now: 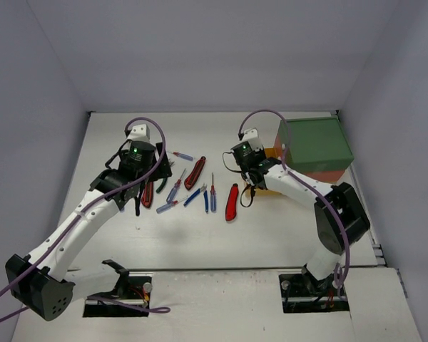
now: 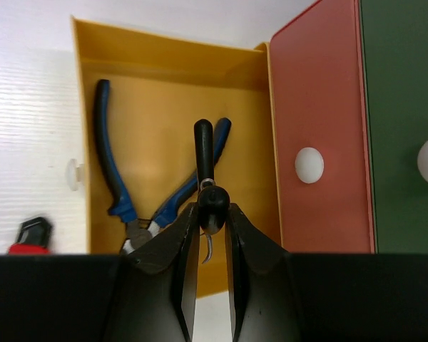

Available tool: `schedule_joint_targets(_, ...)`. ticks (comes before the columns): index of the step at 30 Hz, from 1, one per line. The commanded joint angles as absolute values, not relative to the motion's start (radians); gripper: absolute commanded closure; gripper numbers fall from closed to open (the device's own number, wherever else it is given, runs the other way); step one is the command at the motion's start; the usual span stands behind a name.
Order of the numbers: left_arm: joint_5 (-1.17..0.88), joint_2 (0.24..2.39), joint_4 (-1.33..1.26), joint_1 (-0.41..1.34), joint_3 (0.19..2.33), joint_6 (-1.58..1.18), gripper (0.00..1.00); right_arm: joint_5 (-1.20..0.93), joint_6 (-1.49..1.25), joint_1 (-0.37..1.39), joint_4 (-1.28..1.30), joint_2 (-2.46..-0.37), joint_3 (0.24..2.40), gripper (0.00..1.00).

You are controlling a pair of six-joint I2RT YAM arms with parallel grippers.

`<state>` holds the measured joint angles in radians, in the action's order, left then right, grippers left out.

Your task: Sort the tools into containers

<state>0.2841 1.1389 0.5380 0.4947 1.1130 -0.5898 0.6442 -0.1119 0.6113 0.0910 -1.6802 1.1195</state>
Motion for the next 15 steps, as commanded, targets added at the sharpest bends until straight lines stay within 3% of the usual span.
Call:
schedule_joint_targets(1,0.319,1.092,0.529,0.485,1.094,-0.557,0.27,0.781,-0.104,0.62,0.061,-1.71,1.181,1.0)
schedule_joint_targets(5,0.314,1.091,0.53,0.485,1.078,-0.55,0.27,0.753,-0.11,0.625,0.064,-1.744,1.187,0.88)
schedule_joint_targets(13,0.296,1.098,0.531,0.486,1.08,-0.531,0.27,0.437,-0.154,0.627,0.063,-1.717,1.222,0.47)
schedule_joint_targets(15,0.297,1.102,0.532,0.486,1.087,-0.52,0.27,0.387,-0.174,0.628,0.063,-1.694,1.228,0.46)
